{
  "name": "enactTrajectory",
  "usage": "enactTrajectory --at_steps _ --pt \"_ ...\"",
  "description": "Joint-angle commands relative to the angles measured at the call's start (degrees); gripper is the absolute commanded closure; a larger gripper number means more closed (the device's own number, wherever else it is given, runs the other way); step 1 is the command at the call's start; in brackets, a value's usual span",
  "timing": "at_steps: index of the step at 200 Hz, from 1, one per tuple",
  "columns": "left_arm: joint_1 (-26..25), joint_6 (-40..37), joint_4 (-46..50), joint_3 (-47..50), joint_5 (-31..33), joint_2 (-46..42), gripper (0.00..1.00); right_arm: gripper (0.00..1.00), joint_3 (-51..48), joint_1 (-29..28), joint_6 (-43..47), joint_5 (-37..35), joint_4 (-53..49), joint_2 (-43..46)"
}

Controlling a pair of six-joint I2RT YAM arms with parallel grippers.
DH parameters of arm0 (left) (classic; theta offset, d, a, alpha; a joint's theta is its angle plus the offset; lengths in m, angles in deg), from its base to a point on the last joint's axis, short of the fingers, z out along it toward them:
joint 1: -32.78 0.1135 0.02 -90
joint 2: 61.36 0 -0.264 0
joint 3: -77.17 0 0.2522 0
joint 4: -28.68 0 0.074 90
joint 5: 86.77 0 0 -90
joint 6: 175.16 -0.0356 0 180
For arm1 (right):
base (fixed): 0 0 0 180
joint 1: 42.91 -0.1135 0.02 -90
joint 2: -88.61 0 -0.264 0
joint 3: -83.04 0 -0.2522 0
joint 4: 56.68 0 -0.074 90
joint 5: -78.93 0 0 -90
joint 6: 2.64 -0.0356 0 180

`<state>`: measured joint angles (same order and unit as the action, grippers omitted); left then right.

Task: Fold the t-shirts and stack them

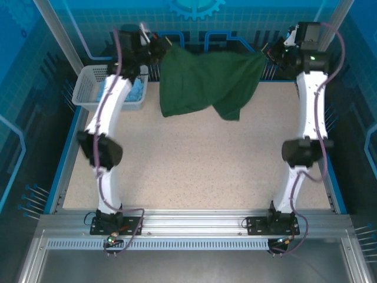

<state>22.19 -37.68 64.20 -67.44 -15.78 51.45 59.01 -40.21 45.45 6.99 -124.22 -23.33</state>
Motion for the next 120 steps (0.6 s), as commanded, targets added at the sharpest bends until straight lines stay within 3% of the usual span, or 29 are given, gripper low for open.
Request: enactTrajectory --at_steps 1,19,51,69,95,120 --pt "-3.65 -12.57 -10.30 13.37 -3.08 -19.62 1.00 1.00 -12.75 -2.74 10.64 -0.66 2.48 16.24" --pt "-3.58 -13.12 -8.38 29.90 -0.68 -29.90 1.00 1.00 -28.46 -3.98 11.71 -4.10 2.61 26.46" --pt "-4.69 -12.21 0.26 59.27 -4.31 -42.08 0.97 1.00 -61.85 -3.96 13.60 -6.18 4.66 41.27" --pt "-7.39 -14.95 7.95 72.35 -0.78 -48.32 0.93 1.00 -78.43 -2.74 12.57 -8.19 3.59 47.73" --pt "-8.83 -15.52 20.01 81.21 4.67 -56.87 0.95 1.00 -94.38 -0.32 8.48 -11.19 1.04 54.85" --pt "-8.40 -14.57 26.33 79.25 14.58 -67.53 0.90 1.00 -97.61 1.03 3.02 -11.70 -0.80 60.50"
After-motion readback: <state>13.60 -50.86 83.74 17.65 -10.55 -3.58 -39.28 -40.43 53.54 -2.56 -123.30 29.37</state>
